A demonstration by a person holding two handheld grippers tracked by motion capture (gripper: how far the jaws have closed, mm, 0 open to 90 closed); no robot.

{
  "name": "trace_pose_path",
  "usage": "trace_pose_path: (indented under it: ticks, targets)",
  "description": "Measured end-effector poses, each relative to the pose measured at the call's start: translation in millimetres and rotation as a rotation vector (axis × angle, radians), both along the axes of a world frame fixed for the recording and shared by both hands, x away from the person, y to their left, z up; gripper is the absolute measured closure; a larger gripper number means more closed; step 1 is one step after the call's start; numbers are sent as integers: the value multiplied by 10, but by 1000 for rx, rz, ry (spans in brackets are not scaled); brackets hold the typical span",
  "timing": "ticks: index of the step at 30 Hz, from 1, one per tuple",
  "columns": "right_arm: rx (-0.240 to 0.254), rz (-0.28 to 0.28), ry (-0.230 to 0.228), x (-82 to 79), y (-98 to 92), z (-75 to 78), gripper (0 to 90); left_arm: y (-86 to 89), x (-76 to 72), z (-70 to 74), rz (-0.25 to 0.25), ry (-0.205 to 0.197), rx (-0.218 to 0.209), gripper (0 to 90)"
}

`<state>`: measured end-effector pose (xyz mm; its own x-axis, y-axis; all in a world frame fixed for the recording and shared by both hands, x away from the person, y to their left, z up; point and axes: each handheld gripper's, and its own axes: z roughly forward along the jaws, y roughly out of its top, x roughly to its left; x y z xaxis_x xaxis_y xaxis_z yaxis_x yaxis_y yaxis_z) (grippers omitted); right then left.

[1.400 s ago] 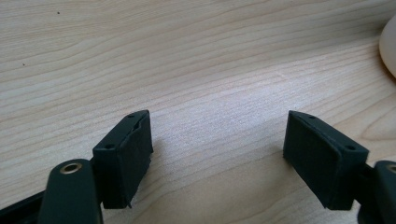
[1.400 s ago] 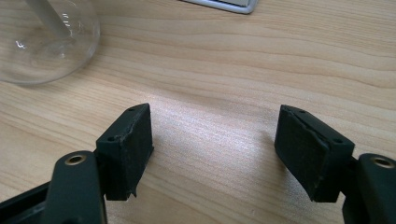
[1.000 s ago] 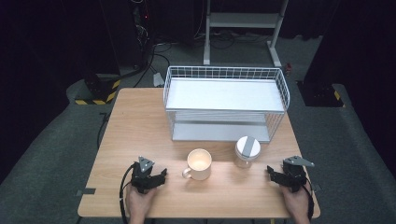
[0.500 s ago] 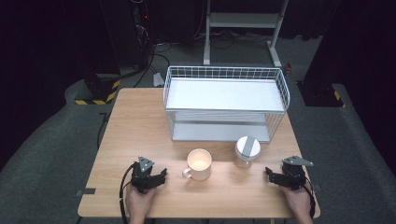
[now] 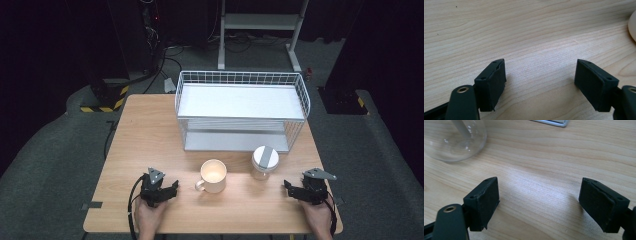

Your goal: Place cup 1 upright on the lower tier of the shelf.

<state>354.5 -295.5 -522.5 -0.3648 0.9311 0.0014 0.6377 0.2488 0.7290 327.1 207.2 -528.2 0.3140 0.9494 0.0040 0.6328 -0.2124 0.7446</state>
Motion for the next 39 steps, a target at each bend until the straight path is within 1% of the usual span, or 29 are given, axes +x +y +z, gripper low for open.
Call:
trace_pose_path:
  ticks: [5, 9, 12, 15, 19, 25, 27, 28, 30, 39]
  targets:
    - [13, 5, -7, -50, 20, 4, 167, 0, 0, 0, 0, 0, 0, 252]
    - [17, 20, -17, -91, 48, 5, 168, 1, 1, 0, 1, -1, 0, 253]
    - [30, 25, -21, -141, 71, 9, 167, 2, 2, 0, 2, -2, 1, 254]
    - [26, 34, -27, -161, 84, 12, 167, 2, 1, 0, 2, -1, 0, 253]
    - [36, 45, -37, -203, 130, 27, 167, 2, 1, 0, 2, -1, 0, 254]
    - [38, 69, -44, -227, 184, 26, 166, 1, 1, 0, 2, -1, 0, 254]
    - [49, 74, -41, -243, 220, 30, 166, 1, 1, 0, 3, -1, 0, 254]
    - [41, 86, -50, -240, 223, 32, 166, 1, 1, 0, 3, -1, 0, 254]
    - [50, 87, -48, -251, 249, 39, 165, 1, 1, 0, 3, -1, 0, 254]
    - [57, 111, -52, -257, 330, 57, 163, 2, 1, 0, 3, -1, 0, 254]
